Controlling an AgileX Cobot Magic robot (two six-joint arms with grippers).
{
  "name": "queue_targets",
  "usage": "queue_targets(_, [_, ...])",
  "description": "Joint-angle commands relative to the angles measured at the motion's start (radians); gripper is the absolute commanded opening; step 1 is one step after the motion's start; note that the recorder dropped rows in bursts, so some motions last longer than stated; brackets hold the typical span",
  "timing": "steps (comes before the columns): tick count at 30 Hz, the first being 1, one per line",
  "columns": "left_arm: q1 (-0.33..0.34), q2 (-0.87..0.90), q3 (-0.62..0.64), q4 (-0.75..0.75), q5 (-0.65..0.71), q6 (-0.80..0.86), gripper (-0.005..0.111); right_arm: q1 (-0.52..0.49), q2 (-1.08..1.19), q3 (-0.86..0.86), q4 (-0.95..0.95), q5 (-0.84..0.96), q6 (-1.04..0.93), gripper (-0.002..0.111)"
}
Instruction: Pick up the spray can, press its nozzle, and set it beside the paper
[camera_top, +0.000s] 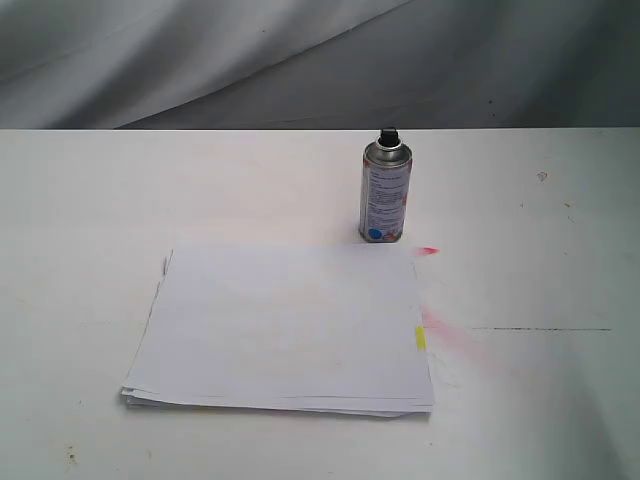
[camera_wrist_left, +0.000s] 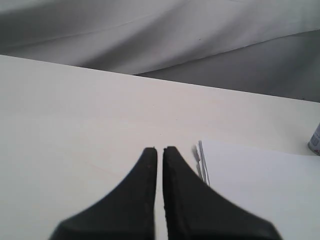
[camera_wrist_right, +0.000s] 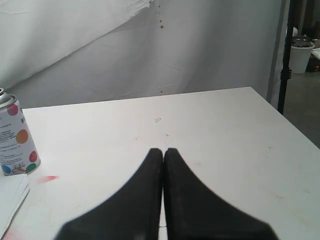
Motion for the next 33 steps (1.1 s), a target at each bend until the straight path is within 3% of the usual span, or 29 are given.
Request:
queue_targets(1, [-0.004, -0.005, 0.005, 0.005, -0.004, -0.001, 0.006, -0.008, -0.002, 0.003, -0.010, -0.007, 0.000, 0.000])
queue_targets(25, [-0.004, -0.005, 0.005, 0.005, -0.004, -0.001, 0.006, -0.008, -0.002, -0.005, 0.050, 0.040, 0.000, 0.000])
queue_targets(33, [-0.004, -0.005, 0.005, 0.005, -0.004, -0.001, 0.006, -0.008, 0.000, -0.326, 0.046, 0.323, 0.000, 0.000])
